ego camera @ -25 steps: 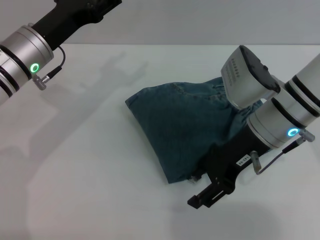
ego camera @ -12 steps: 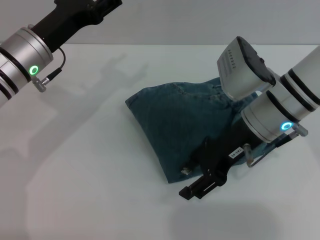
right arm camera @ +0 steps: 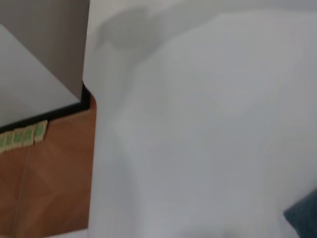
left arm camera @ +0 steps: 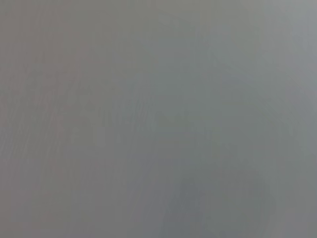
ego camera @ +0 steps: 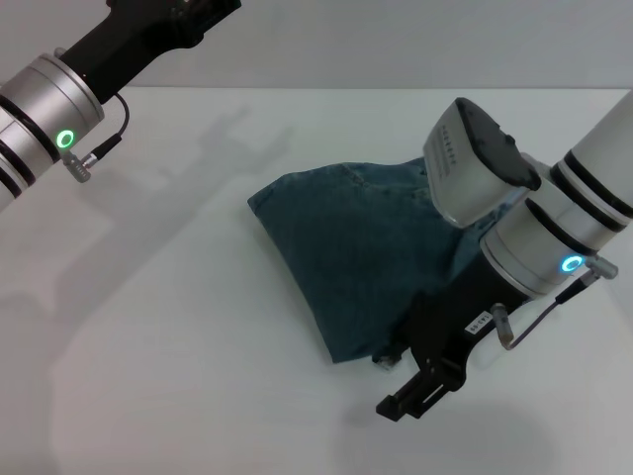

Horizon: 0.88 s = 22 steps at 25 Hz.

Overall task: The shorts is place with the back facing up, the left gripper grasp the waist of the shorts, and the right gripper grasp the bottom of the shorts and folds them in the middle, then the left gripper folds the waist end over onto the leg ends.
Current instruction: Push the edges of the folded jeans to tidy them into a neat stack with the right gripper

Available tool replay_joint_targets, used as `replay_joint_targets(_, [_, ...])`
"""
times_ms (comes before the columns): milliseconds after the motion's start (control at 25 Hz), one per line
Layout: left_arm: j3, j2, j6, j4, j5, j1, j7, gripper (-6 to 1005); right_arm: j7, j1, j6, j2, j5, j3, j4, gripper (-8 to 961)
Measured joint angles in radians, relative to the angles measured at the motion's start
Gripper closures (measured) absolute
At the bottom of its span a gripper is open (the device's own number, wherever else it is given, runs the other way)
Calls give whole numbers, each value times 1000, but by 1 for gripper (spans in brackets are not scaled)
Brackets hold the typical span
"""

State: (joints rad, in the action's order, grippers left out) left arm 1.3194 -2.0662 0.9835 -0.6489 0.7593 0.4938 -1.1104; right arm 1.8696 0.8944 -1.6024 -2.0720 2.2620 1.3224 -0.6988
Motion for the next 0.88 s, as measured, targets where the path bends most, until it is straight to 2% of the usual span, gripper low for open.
replay_joint_targets(880, [6, -3, 12, 2, -2, -3, -1, 152, 36, 6, 122, -3, 12, 92, 0, 323])
